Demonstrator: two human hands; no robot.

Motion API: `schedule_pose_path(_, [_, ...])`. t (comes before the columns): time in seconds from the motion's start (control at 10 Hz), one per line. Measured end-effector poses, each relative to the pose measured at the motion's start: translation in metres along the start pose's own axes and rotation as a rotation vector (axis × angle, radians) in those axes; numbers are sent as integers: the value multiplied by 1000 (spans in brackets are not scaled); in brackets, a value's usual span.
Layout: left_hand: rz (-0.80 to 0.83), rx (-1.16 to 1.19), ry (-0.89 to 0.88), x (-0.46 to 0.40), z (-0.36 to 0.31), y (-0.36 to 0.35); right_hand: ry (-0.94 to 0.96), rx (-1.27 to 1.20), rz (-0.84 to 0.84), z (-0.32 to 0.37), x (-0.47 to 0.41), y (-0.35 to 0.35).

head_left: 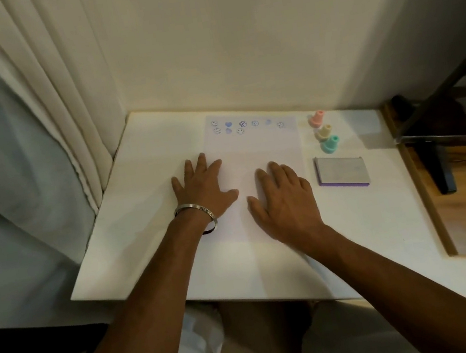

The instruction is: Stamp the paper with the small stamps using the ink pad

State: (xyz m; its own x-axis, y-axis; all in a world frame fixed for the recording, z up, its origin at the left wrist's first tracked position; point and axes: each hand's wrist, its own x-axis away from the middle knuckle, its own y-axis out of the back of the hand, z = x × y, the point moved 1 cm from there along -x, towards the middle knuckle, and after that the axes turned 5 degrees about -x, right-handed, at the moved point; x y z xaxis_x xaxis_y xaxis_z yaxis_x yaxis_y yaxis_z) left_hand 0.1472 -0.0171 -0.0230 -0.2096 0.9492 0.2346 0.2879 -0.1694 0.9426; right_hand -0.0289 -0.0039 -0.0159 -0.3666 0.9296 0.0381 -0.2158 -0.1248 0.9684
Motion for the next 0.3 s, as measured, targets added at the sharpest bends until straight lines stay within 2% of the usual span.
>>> schedule_pose_path(0.1, [-40, 85, 5, 2, -2, 2, -19, -38, 4, -1, 2, 2])
schedule_pose_path(0.3, [-244, 259, -6, 32, -5, 12, -33, -86, -69, 4, 16, 31])
